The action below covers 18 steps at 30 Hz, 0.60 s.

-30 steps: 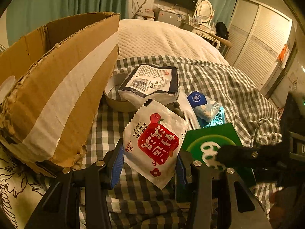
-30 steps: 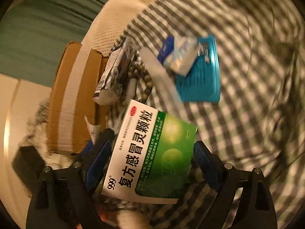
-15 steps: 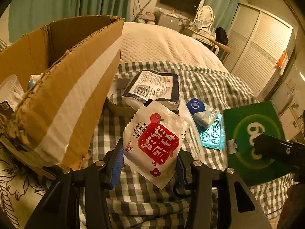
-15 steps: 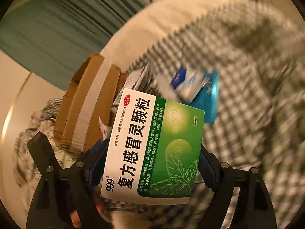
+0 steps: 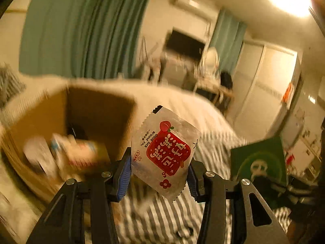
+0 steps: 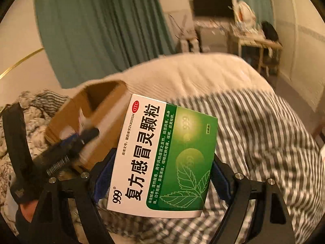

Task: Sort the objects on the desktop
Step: 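Carry the sachet and green box over the cardboard box and open both tools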

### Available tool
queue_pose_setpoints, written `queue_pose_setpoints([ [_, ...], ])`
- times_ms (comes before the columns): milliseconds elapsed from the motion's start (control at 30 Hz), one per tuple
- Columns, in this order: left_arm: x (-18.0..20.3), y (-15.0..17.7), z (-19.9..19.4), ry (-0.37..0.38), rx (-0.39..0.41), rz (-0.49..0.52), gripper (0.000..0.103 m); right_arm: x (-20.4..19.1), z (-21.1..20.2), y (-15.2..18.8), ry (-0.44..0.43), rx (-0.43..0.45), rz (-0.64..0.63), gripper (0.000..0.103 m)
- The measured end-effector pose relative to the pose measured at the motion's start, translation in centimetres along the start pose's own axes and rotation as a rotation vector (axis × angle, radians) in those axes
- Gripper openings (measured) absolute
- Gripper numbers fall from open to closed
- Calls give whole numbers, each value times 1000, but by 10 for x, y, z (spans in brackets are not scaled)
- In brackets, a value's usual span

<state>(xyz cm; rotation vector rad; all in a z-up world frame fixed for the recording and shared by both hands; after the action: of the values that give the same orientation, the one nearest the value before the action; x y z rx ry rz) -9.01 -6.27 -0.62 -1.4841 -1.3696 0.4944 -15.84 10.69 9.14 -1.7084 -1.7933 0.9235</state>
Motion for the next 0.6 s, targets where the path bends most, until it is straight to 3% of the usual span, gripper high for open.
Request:
queue_pose_setpoints([
  [167,-43,-40,-10,-106,76,-10,48,-48,-4,-41,-91,70,-89,83],
  [300,-97,-39,-3,-202,49,-105,48,-92,16,-66,-174,64,-148,83],
  [467,-127,-32,5,-288,26,-111,51,-146,64,-83,-243,16,-187,84],
  [567,-130,-28,6,-289,1,-135,77,-168,81,-89,-215,24,-211,86],
  [600,-130,-26,6,-294,0,-140,91,-173,87,-90,-204,15,-217,88],
])
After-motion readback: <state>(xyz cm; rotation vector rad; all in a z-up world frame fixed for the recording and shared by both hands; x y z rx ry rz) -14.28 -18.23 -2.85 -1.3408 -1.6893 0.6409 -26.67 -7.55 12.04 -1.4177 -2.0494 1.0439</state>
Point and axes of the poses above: each gripper's, at about its wrist camera, not at the fingertips, and z roughly the way its jaws point, x to its right, y to its underside, the point moved 2 cm from there along z, roughly the way its jaws point, and after that the axes turned 8 degrees about y, right-handed, at the moved point
